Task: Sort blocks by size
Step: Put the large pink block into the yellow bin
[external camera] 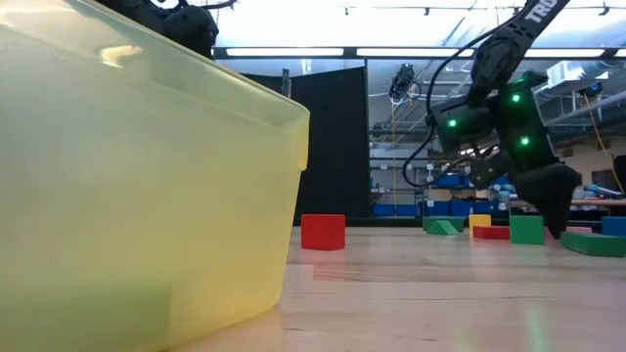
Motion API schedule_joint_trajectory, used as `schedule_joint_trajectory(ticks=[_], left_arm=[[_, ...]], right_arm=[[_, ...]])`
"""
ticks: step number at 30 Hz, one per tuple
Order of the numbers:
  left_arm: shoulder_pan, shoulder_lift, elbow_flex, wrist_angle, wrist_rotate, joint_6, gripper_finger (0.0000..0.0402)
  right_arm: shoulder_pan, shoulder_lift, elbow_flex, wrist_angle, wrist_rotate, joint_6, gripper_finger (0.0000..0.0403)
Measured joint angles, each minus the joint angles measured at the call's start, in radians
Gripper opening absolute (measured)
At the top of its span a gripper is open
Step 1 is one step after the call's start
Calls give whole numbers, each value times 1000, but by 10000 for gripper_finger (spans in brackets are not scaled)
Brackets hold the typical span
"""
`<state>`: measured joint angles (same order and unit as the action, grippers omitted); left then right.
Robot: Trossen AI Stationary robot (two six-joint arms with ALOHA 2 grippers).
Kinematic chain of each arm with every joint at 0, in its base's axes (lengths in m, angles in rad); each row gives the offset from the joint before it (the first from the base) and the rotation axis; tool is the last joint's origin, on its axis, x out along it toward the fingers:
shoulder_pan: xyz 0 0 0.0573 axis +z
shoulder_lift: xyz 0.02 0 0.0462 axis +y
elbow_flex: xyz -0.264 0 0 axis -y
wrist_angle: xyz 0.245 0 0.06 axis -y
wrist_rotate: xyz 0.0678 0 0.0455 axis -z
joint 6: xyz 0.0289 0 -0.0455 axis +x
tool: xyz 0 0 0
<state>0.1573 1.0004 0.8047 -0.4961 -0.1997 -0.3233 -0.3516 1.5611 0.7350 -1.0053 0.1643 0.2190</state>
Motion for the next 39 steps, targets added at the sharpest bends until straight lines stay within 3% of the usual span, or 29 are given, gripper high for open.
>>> schedule_joint_trajectory(ticks=[6, 14, 28, 34, 39], left_arm=[[-28, 0, 0, -1, 0, -3, 390], [-35, 0, -1, 24, -1, -3, 390], [-35, 0, -1, 28, -11, -27, 390], [-35, 0, -1, 26, -14, -30, 390], [-35, 0, -1, 27, -17, -46, 390]], right_arm=[[-5, 40, 5, 10, -47, -50, 226], [-4, 34, 3, 18, -72, -57, 112], [29, -256, -2, 4, -50, 60, 109], [190, -379, -1, 297, -119, 126, 109], [397, -329, 0, 733, -131, 152, 109]])
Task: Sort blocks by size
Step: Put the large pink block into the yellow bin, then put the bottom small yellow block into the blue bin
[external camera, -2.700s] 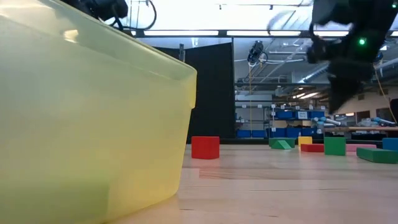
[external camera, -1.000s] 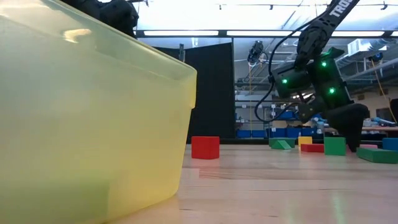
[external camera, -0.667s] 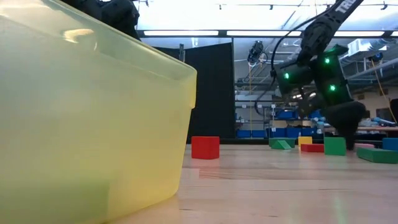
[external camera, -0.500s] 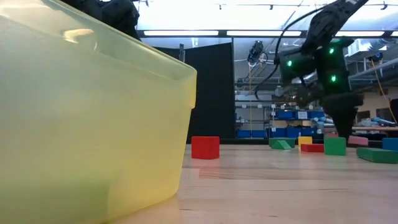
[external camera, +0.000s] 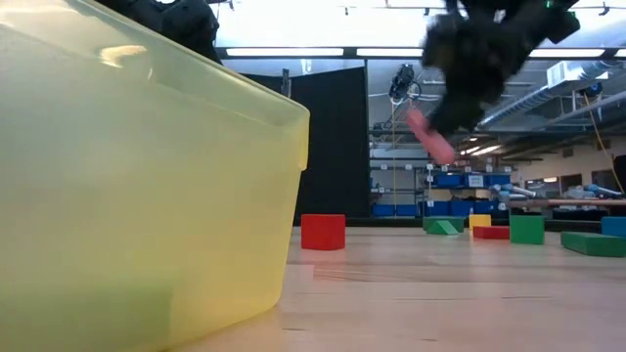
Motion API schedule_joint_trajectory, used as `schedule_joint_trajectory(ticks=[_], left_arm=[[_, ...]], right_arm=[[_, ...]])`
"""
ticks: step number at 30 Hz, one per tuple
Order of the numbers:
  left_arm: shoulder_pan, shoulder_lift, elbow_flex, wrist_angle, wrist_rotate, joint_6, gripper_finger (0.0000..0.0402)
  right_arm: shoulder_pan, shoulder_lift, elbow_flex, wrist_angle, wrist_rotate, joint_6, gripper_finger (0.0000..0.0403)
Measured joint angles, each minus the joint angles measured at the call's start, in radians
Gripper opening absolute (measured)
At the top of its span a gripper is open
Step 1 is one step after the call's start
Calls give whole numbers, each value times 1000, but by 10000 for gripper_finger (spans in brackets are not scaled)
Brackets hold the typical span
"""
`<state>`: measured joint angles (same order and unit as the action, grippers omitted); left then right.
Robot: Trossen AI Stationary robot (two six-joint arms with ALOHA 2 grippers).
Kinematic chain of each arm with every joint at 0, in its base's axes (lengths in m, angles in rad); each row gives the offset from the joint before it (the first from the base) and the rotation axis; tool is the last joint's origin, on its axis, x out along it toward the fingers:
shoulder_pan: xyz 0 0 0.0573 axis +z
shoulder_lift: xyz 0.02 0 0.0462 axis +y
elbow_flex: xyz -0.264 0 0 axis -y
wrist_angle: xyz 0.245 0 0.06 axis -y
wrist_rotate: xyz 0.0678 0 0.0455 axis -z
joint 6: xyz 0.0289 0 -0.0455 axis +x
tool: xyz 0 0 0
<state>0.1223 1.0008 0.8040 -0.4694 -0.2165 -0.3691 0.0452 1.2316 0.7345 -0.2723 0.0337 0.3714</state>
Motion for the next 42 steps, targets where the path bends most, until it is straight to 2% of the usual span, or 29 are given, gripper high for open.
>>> schedule_joint_trajectory(ticks=[7, 10, 18, 25, 29, 36, 42], left_arm=[[0, 0, 0, 1, 0, -9, 390], [0, 0, 0, 1, 0, -11, 390], [0, 0, 0, 5, -1, -27, 390], [0, 0, 0, 4, -1, -37, 390], [0, 0, 0, 5, -2, -51, 390], [0, 0, 0, -20, -10, -63, 390], [-1, 0, 0, -143, -64, -138, 390]], right_arm=[[241, 269, 6, 728, 0, -12, 109], [302, 401, 67, 861, -1, -26, 109], [378, 674, 358, 833, -60, -181, 112], [378, 835, 558, 737, -116, -259, 127], [376, 909, 629, 719, -159, -271, 134], [376, 932, 653, 704, -157, -307, 183], [376, 879, 653, 609, -99, -388, 237]])
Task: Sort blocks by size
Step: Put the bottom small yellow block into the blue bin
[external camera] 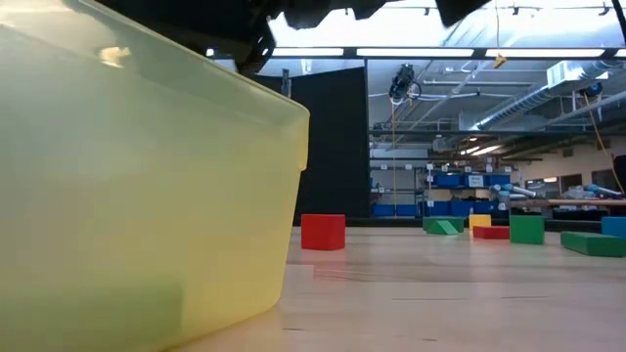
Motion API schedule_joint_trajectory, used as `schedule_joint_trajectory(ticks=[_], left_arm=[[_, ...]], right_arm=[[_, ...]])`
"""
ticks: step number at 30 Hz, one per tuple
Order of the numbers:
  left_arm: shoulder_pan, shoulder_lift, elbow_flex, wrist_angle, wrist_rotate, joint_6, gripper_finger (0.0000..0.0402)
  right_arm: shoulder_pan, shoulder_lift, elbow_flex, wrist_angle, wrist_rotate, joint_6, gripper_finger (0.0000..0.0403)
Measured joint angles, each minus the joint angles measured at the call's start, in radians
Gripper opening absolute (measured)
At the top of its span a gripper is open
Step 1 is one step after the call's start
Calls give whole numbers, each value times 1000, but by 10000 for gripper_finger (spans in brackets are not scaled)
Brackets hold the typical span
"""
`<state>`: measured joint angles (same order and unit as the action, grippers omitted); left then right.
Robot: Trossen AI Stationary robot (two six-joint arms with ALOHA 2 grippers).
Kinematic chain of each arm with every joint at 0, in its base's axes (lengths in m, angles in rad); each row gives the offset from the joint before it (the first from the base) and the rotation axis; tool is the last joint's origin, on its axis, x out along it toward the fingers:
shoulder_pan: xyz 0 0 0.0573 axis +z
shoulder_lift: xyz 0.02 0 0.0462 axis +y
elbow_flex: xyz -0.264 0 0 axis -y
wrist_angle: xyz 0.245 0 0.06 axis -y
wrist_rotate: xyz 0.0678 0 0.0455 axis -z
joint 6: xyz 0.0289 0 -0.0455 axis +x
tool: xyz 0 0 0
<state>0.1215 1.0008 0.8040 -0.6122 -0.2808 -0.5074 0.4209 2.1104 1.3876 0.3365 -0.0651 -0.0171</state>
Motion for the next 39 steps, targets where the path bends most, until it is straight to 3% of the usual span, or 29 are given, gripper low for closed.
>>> schedule_joint_trajectory(ticks=[4, 8, 15, 20, 28, 39], left_arm=[[-27, 0, 0, -130, -8, -39, 390], [-82, 9, 0, -230, -7, -47, 390], [-191, 89, 0, -372, 43, 59, 390], [-208, 204, 0, -429, 43, 158, 390], [-186, 379, 0, -470, 43, 247, 390], [-106, 473, 0, -458, 42, 324, 390]], right_arm=[[-5, -85, -31, -77, 52, -59, 255], [-28, -215, -150, -68, 122, -91, 257], [-59, -472, -453, 113, 230, -65, 255], [-61, -583, -604, 232, 278, -40, 254], [-61, -626, -652, 270, 285, -40, 254], [-61, -624, -652, 268, 284, -39, 254]])
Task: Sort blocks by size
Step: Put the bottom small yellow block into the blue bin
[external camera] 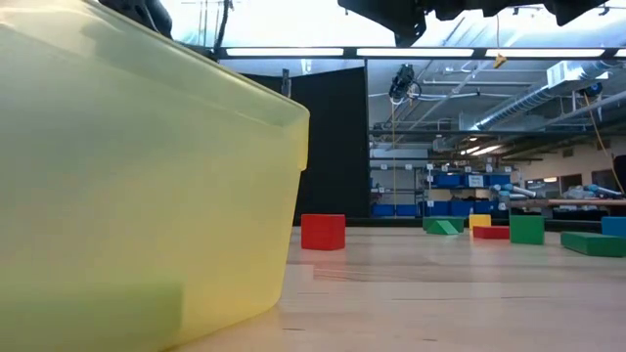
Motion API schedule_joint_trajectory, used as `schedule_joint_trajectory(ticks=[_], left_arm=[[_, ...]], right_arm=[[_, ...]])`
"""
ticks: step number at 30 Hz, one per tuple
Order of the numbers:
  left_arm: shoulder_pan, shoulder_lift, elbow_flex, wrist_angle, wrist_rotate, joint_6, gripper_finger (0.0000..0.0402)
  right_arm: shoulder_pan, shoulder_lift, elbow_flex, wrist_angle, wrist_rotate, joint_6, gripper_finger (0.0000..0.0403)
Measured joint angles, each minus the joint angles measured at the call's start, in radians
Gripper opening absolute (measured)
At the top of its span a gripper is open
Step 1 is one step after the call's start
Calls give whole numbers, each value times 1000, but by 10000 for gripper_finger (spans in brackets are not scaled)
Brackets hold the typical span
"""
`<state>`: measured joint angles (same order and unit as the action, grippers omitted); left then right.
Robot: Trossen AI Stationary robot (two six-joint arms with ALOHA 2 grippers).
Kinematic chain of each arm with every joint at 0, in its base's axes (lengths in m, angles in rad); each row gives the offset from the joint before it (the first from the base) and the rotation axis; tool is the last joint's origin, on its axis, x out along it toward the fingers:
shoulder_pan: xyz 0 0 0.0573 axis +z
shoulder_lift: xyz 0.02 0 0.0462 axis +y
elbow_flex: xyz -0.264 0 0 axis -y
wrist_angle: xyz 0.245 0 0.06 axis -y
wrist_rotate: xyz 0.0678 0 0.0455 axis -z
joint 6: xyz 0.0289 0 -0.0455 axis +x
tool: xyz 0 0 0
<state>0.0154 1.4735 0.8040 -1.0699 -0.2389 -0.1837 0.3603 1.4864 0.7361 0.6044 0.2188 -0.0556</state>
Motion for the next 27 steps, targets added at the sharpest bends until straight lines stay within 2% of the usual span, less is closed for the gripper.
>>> schedule_joint_trajectory(ticks=[7, 16, 27], left_arm=[[37, 46, -6, 28, 44, 47, 376], [61, 72, -63, 53, 61, 51, 323], [62, 71, -64, 71, 76, 51, 248]], right_arm=[[0, 0, 0, 1, -2, 1, 254], [0, 0, 0, 1, -3, 2, 254], [0, 1, 0, 1, -2, 1, 254]])
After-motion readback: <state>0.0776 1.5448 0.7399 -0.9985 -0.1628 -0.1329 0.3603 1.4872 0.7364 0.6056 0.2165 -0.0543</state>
